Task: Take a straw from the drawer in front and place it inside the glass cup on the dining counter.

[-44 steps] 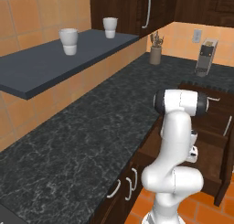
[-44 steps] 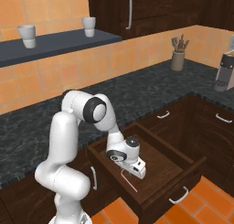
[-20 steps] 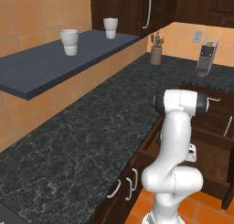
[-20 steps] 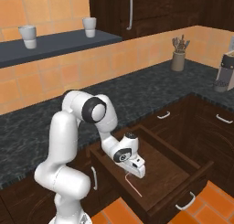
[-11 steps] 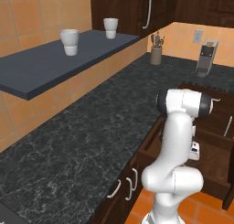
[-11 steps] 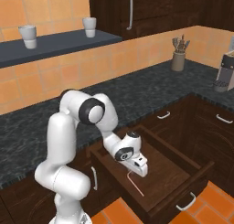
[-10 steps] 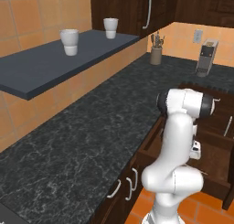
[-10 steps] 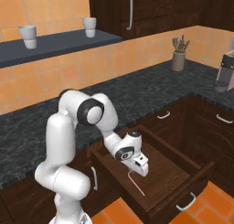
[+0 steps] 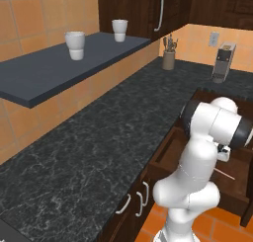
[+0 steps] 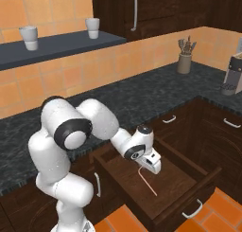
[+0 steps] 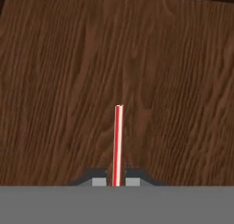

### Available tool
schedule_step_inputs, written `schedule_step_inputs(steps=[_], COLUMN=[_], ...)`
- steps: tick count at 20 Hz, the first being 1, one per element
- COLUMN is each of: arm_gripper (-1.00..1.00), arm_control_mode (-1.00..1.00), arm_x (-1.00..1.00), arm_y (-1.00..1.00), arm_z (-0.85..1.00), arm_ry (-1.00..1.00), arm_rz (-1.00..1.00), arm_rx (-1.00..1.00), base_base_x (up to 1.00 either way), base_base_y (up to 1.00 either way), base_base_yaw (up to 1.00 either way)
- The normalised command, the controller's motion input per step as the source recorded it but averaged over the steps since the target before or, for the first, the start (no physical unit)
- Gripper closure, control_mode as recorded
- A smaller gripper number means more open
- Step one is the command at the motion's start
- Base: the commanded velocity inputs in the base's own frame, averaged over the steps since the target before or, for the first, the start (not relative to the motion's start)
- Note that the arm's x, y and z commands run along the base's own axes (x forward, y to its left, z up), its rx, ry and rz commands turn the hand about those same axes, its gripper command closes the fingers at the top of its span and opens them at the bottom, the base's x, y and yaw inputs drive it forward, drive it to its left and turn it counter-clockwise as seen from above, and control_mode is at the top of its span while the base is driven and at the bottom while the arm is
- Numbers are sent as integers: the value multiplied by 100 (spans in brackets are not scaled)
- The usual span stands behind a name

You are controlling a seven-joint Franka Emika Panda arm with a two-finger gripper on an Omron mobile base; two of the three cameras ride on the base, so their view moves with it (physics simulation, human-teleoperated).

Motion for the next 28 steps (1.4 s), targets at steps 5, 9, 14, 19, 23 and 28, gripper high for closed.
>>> schedule_step_inputs(steps=[5,9,14,19,23,28], arm_gripper=[100,100,100,100,100,100], arm_control_mode=[-100,-100,-100,-100,-100,-100], arm_x=[-20,-17,-24,-27,-14,-13], arm_y=[1,7,3,0,5,5], arm_z=[98,100,92,85,83,68], arm_ry=[-15,-19,-22,-16,-3,0], arm_rz=[-4,-1,0,0,0,0], arm_rx=[-4,-7,-6,-1,-3,-3], base_base_x=[0,0,0,0,0,0], base_base_y=[0,0,0,0,0,0], base_base_yaw=[0,0,0,0,0,0])
